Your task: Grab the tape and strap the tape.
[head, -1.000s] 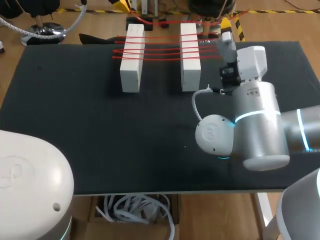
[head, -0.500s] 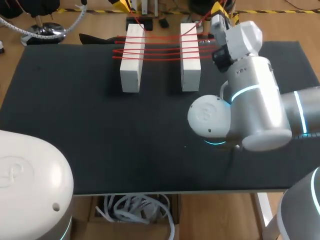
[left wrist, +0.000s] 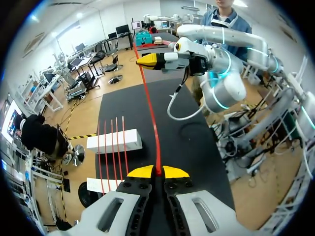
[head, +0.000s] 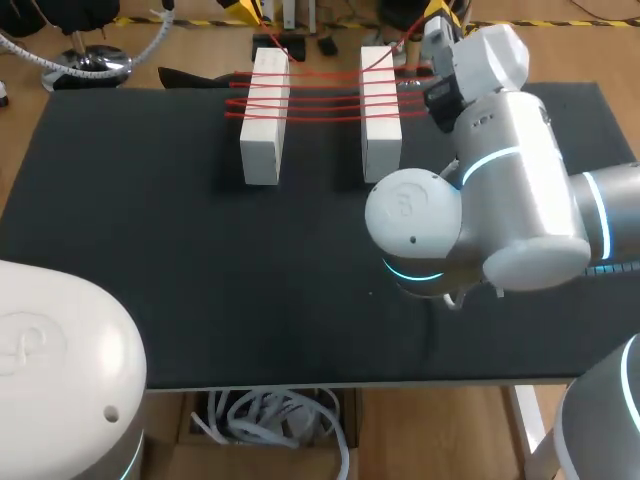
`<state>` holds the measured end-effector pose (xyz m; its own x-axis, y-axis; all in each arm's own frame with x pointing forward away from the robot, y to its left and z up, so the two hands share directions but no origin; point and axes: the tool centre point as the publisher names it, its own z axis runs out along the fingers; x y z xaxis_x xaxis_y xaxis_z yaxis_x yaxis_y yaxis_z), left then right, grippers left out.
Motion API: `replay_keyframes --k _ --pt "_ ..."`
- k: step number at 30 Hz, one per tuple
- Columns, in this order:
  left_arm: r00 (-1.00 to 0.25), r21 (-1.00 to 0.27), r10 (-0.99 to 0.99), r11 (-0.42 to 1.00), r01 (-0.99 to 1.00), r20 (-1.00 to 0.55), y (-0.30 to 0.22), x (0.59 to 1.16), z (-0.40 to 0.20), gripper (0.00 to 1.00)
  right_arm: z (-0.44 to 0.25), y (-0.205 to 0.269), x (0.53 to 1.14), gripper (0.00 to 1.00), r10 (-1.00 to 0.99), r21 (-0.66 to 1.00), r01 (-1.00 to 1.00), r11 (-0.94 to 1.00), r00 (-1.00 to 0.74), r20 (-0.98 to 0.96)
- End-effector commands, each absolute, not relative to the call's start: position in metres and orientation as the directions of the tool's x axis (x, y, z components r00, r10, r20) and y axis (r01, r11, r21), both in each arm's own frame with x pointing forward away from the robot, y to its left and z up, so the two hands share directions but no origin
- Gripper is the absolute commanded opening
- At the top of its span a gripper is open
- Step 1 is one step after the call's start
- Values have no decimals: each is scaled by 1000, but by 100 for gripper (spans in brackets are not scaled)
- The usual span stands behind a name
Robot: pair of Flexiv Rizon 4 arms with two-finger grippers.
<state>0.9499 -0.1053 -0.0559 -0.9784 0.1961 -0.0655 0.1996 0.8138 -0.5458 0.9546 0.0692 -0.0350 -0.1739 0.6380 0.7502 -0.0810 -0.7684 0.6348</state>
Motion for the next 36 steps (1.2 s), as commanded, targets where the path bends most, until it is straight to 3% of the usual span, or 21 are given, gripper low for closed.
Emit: replay_keyframes --k 1,4,6,14,30,36 --pt "-978 -542 196 816 199 -64 -105 950 -55 0 -32 71 953 0 640 636 -80 -768 -161 752" --pt "-978 -542 196 816 199 -64 -105 950 -55 0 -36 81 957 0 873 878 -52 -476 -152 464" --pt "-978 -542 196 816 199 -64 -105 950 -55 0 -35 82 956 0 940 942 -55 -332 -101 326" --pt "-978 -542 196 816 199 -64 -105 950 -55 0 -24 75 948 0 980 978 -55 200 9 -200" --pt "-978 -542 196 816 199 -64 -105 950 -55 0 -24 75 948 0 980 978 -55 200 9 -200" --pt "-978 -542 196 816 199 -64 -105 950 -55 0 -14 85 953 0 875 872 -116 476 -33 -482"
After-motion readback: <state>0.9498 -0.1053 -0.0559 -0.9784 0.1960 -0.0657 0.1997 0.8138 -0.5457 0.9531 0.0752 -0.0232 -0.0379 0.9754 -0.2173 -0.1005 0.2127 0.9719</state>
